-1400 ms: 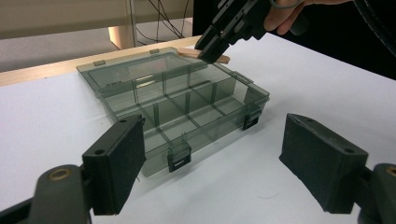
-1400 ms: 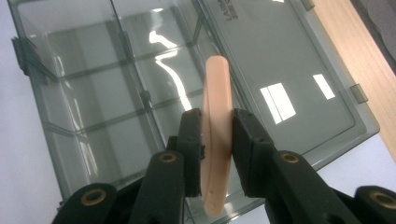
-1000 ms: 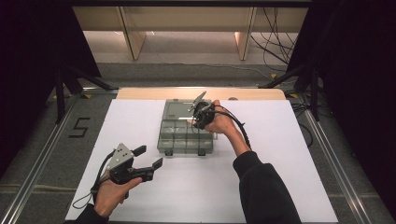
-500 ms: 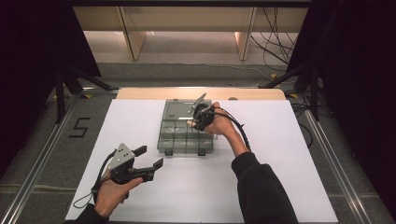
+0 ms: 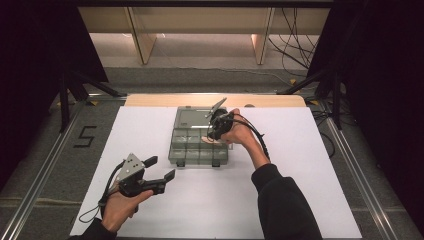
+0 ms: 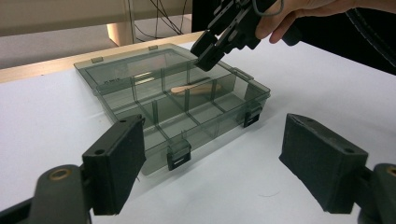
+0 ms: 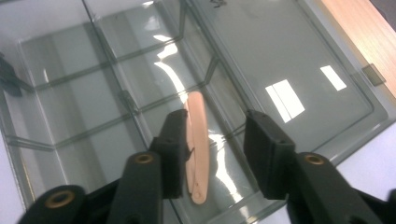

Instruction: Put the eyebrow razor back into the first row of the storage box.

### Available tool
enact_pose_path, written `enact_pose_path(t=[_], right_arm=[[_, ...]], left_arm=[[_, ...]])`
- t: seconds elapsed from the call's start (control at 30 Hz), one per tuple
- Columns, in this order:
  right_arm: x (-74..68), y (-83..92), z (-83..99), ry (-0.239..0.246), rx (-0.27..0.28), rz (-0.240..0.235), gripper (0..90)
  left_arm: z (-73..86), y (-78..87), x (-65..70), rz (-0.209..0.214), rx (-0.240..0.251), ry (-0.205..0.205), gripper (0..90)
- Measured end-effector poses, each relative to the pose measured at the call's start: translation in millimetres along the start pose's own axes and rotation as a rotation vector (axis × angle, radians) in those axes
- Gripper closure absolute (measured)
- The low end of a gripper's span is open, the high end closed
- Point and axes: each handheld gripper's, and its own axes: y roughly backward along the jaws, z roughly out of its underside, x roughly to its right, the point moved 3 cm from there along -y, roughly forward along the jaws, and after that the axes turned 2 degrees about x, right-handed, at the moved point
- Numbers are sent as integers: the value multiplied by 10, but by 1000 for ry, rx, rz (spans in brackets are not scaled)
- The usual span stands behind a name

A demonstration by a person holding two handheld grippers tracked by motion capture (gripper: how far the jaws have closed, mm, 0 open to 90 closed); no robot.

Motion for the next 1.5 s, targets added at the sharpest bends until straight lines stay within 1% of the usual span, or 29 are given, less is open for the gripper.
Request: enact_pose_path(t=[0.13, 0.2, 0.23, 0.27, 0.33, 0.37, 0.43, 0.47, 0.5, 0.6, 0.63, 0.67, 0.73, 0.77, 0.83, 0.87, 0.93, 1.07, 1.1, 1.13, 1.17, 1.2, 1.23, 1.27, 1.3, 1.37, 1.4, 1.43, 1.5], right_arm=[[21, 59, 25, -77, 44, 10, 502], [37, 87, 54, -126, 76, 18, 448], [47, 106, 66, -138, 79, 18, 429], [52, 126, 83, -176, 94, 24, 406], [83, 161, 133, -245, 137, 25, 375], [97, 184, 166, -274, 153, 23, 362], [132, 210, 221, -284, 175, 37, 346], [144, 228, 251, -307, 178, 37, 340], [171, 227, 282, -311, 193, 47, 334], [217, 265, 350, -358, 192, 50, 315], [238, 264, 365, -366, 215, 56, 311], [247, 288, 378, -389, 213, 42, 311], [276, 298, 397, -393, 234, 45, 308], [276, 310, 398, -413, 231, 46, 303], [304, 316, 410, -415, 236, 56, 296], [311, 330, 413, -425, 221, 50, 296], [324, 327, 418, -441, 224, 49, 291], [349, 298, 423, -437, 244, 67, 285], [341, 297, 412, -464, 251, 62, 284], [355, 305, 417, -461, 249, 59, 285], [360, 300, 415, -465, 255, 59, 285], [370, 310, 420, -471, 240, 55, 285], [380, 315, 423, -472, 235, 61, 285], [390, 311, 423, -480, 245, 58, 285], [400, 319, 427, -487, 237, 57, 285], [427, 316, 434, -501, 248, 60, 285], [448, 310, 444, -495, 249, 74, 285], [444, 315, 441, -515, 251, 60, 285], [459, 317, 451, -518, 240, 63, 285]], left_arm=[[1, -15, -11, 1, -2, 6, 209], [-5, -26, -21, 7, -2, 16, 209], [-6, -34, -20, 4, -1, 36, 209], [-10, -40, -38, 8, -4, 28, 208], [-16, -73, -49, 13, -9, 49, 208], [-20, -84, -59, 16, -15, 45, 208], [-29, -119, -74, 17, -21, 50, 208], [-33, -143, -84, 21, -29, 50, 208], [-38, -167, -94, 25, -36, 50, 208], [-62, -243, -130, 12, -58, 44, 215], [-75, -268, -145, 5, -62, 43, 226], [-89, -292, -166, -5, -68, 39, 233], [-114, -344, -210, -12, -78, 37, 245], [-128, -369, -236, -20, -82, 39, 254], [-150, -420, -280, -25, -105, 44, 262], [-157, -443, -298, -36, -114, 44, 274], [-162, -484, -327, -48, -132, 47, 290], [-168, -561, -402, -63, -173, 54, 314], [-172, -582, -428, -64, -190, 50, 323], [-173, -598, -437, -62, -192, 52, 339], [-176, -616, -454, -57, -220, 40, 351], [-179, -630, -460, -57, -237, 32, 356], [-189, -640, -474, -48, -267, 5, 361], [-197, -665, -475, -44, -277, 1, 373], [-207, -688, -475, -47, -286, -3, 376], [-223, -747, -473, -47, -298, 6, 388], [-229, -762, -482, -49, -303, 0, 389], [-236, -772, -502, -43, -322, -16, 390], [-250, -795, -543, -45, -357, -33, 390]])
